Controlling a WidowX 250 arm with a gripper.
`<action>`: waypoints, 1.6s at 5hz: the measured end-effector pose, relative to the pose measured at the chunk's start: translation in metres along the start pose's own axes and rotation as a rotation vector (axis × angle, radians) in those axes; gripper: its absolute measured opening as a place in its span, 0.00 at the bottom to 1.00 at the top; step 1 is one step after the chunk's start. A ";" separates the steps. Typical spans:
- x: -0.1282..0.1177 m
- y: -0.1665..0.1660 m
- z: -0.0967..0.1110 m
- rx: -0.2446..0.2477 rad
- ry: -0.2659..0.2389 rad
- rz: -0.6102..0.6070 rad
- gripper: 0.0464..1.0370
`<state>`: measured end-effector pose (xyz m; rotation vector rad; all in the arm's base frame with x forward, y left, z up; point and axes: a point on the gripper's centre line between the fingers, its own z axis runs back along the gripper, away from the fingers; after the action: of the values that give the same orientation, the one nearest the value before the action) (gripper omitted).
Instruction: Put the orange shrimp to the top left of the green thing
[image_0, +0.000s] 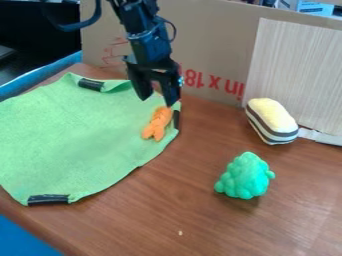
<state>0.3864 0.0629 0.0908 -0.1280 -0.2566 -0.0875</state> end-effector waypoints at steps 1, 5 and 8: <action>0.003 0.006 -0.011 0.012 0.018 0.024 0.96; -0.002 0.019 -0.046 0.082 0.096 0.043 0.64; 0.003 0.004 -0.028 0.066 0.073 0.005 0.33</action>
<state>0.3963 0.0631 0.0645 -0.0600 -0.1863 -0.0787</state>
